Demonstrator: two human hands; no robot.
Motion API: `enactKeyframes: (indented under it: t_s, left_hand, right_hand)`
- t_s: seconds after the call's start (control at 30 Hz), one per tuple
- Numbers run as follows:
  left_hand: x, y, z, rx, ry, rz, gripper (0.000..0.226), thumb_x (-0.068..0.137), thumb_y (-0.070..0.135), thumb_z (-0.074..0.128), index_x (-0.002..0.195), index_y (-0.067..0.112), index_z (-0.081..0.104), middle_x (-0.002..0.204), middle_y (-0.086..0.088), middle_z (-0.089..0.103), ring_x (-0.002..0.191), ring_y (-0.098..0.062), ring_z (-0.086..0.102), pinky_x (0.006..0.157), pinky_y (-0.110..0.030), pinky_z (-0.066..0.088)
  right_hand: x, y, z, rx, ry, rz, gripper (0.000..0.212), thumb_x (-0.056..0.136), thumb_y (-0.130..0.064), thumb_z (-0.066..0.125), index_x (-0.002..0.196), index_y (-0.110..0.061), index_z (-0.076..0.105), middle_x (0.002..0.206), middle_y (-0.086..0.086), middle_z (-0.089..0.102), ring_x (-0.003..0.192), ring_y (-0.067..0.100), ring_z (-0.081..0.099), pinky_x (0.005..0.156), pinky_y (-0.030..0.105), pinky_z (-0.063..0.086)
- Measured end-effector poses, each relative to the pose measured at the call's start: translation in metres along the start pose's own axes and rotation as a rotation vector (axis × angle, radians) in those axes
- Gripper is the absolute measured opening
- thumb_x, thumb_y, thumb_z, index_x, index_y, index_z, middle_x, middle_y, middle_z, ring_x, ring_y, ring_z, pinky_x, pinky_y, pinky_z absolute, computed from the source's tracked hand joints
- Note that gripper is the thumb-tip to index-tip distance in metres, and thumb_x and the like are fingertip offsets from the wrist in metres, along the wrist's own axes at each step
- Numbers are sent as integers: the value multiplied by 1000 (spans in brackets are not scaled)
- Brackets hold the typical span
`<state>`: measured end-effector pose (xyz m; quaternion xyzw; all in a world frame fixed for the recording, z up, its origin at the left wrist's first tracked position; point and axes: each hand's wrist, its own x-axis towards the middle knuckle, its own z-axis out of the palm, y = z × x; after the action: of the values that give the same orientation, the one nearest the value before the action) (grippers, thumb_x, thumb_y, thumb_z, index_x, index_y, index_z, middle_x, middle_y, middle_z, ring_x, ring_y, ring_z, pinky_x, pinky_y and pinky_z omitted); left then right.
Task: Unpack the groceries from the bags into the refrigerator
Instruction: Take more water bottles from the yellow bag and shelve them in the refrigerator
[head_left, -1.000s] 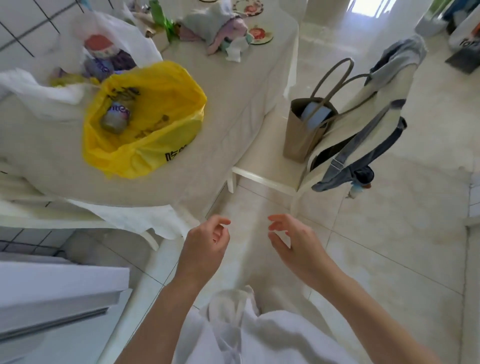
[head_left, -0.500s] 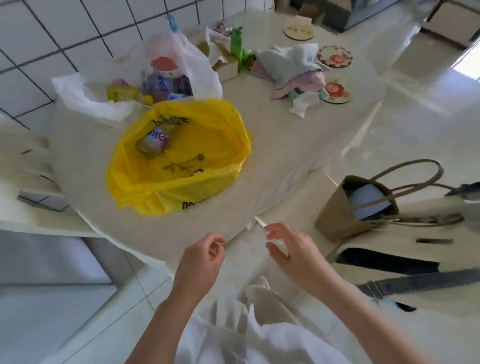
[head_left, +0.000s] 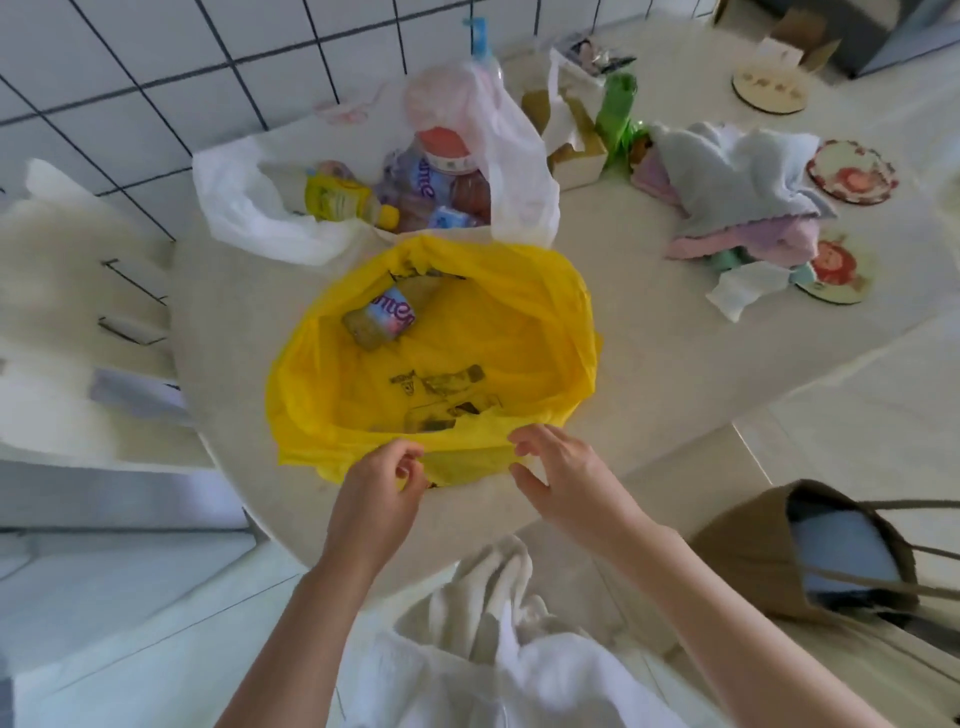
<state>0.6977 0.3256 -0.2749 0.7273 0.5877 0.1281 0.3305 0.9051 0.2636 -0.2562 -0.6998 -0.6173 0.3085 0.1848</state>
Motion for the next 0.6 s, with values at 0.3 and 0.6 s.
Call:
enactKeyframes:
  t_s: [0.3,0.6]
  left_hand:
    - [120,-16,-34,61,82,-46,18,92,12,59,109,12,65,108,-6,66,97,-19,61,79,-28,49]
    - [184,-8,-23,229,92,-57,39,88,11,62,126,5,54,129,-14,51,120,-32,45,99,-39,39]
  right_hand:
    - [112,-21,25,-169,-169,-82,30,97,-28,51,123,-13,55,116,4,60,103,24,59,85,33,52]
    - [146,-20,47,-305,-518,-141,45,92,-39,59,125,-11,49,120,9,56,108,29,57,84,39,51]
